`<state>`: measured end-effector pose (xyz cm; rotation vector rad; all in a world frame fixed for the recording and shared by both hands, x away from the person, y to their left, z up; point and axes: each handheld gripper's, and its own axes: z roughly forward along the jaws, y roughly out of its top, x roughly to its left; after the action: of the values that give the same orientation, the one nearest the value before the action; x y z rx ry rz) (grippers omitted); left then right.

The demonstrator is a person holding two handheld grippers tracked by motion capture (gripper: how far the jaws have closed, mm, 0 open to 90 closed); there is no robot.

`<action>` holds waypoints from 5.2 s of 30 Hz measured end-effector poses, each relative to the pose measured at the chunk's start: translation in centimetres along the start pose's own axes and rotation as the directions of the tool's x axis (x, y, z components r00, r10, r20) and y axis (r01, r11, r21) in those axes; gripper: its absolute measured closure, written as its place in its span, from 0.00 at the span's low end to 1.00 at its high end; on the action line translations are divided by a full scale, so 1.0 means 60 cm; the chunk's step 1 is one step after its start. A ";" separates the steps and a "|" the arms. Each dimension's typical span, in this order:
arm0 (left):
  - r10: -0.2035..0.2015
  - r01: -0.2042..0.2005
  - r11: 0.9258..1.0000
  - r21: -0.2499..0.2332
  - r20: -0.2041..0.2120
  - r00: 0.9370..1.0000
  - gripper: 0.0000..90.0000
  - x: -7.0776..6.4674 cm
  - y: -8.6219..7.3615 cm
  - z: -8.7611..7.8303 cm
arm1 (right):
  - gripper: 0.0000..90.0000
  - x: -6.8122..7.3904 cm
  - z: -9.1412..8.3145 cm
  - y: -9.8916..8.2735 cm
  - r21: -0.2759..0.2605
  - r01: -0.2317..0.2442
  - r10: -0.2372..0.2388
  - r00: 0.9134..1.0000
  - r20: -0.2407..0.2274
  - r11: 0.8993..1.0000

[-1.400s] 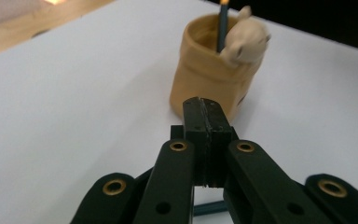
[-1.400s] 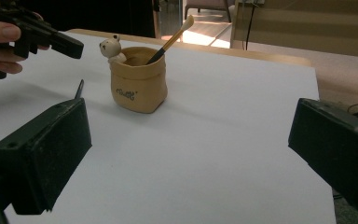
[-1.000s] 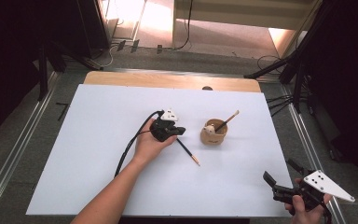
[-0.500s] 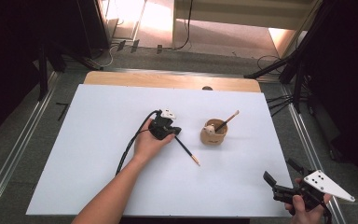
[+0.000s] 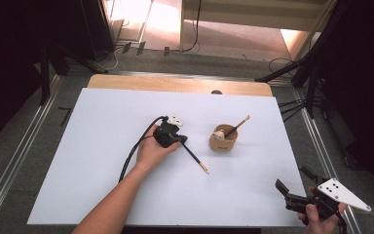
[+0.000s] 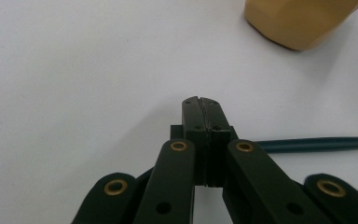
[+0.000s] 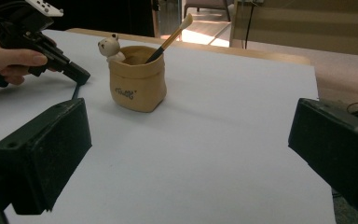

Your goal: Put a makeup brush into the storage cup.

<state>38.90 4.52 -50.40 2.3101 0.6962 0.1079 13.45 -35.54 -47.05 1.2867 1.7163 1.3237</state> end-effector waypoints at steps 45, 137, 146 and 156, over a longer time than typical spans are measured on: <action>0.002 -0.002 1.000 -0.021 0.001 1.000 1.00 -0.030 -0.071 -0.057 | 0.00 0.002 0.000 0.000 0.000 0.010 -0.010 1.000 0.005 1.000; 0.001 -0.002 1.000 0.008 0.080 0.997 1.00 -0.123 -0.020 0.009 | 0.00 0.001 0.001 -0.001 0.004 0.006 -0.006 1.000 0.005 1.000; -0.017 0.017 1.000 0.007 0.079 0.997 1.00 -0.119 -0.017 0.010 | 0.00 0.000 0.001 -0.001 0.006 0.005 -0.005 1.000 0.005 1.000; -0.017 0.018 1.000 -0.009 0.123 0.992 0.97 -0.107 -0.016 -0.021 | 0.00 -0.001 0.001 -0.001 0.006 0.005 -0.005 1.000 0.005 1.000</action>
<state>32.66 2.59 -49.31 2.2791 0.6519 -0.0386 13.48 -35.56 -47.14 1.2867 1.7204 1.3123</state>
